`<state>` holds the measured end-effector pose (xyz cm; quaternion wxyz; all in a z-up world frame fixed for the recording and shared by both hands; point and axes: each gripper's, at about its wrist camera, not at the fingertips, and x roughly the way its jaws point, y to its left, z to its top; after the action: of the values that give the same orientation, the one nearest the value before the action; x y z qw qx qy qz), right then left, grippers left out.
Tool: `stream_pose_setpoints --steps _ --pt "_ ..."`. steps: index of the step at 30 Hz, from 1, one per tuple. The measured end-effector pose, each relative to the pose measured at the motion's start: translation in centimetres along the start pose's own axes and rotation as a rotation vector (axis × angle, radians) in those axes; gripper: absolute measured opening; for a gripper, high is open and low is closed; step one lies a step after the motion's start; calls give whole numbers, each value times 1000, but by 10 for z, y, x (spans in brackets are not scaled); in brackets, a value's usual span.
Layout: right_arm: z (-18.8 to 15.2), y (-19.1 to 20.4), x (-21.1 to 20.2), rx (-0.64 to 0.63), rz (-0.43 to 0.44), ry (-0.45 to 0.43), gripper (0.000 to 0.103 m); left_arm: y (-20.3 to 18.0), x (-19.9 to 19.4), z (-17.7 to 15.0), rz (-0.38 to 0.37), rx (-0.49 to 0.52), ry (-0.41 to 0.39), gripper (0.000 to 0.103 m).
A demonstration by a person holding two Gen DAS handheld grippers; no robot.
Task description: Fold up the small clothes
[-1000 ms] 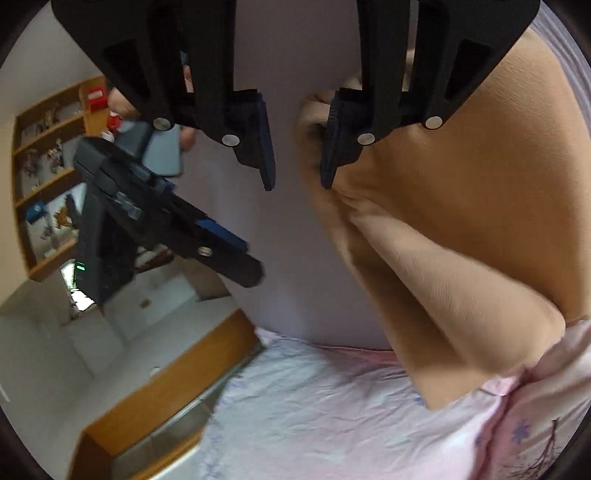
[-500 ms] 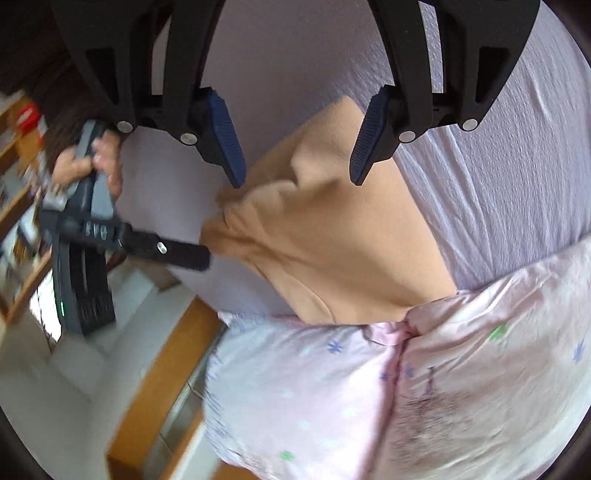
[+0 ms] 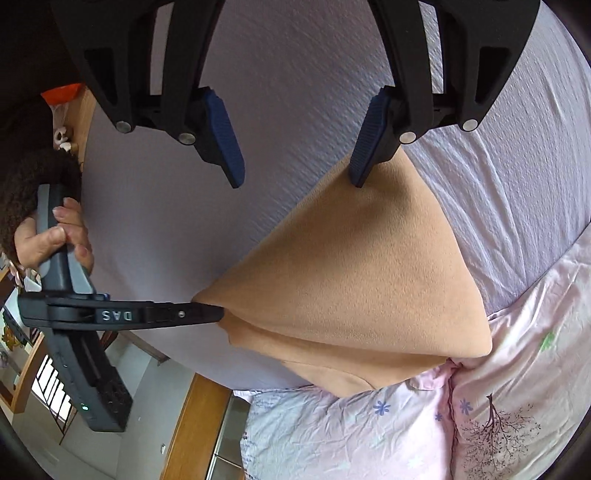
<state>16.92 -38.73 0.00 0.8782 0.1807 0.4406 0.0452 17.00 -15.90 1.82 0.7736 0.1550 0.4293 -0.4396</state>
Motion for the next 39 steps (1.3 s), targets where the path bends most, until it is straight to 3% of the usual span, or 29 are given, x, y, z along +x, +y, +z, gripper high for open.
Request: stream_pose_setpoints --steps 3,4,5,7,9,11,13,15,16,18,21,22,23,25,28,31,32,33,35,37,39 --pt "11 1 -23 25 55 -64 16 5 -10 -7 -39 -26 5 60" --pt "19 2 -34 31 68 -104 28 10 -17 -8 -48 -41 -18 60" --pt "29 2 -41 41 79 -139 50 15 -24 -7 -57 -59 -45 60" --pt "51 4 -36 48 93 -151 55 27 -39 -4 -61 -110 -108 61" --pt "71 3 -14 64 78 -115 54 44 -49 2 -54 -193 -164 62" --pt "87 0 16 93 57 -59 43 62 -52 7 -54 -284 -189 65" --pt "97 0 42 112 19 -12 40 77 -49 11 -49 -367 -199 67" --pt "100 3 63 86 -3 27 13 92 -41 15 -77 -446 -190 68" --pt "97 2 65 85 -22 16 4 100 -36 17 -89 -486 -183 68" --pt "96 -10 57 134 -59 -41 4 113 -25 21 -106 -550 -167 68" --pt "90 -30 54 216 37 -20 6 131 -9 31 -150 -626 -137 68" --pt "88 -32 52 235 59 -10 14 134 -3 34 -155 -642 -123 68" --pt "87 -36 49 254 85 4 37 137 4 37 -161 -654 -113 69" --pt "83 -39 44 262 119 14 73 140 13 43 -174 -662 -103 70" --pt "78 -40 50 259 177 63 72 143 26 51 -197 -687 -96 70" --pt "73 -41 58 268 200 92 45 145 31 53 -214 -712 -112 67" --pt "72 -41 59 267 218 87 34 145 32 52 -222 -718 -114 57" --pt "70 -42 60 279 249 81 30 147 34 52 -231 -720 -115 50" --pt "69 -37 56 289 288 50 26 149 29 48 -264 -711 -128 35" --pt "70 -23 49 263 324 20 24 150 15 44 -276 -684 -150 33" --pt "72 -1 48 222 366 16 23 150 -10 37 -228 -627 -180 33"
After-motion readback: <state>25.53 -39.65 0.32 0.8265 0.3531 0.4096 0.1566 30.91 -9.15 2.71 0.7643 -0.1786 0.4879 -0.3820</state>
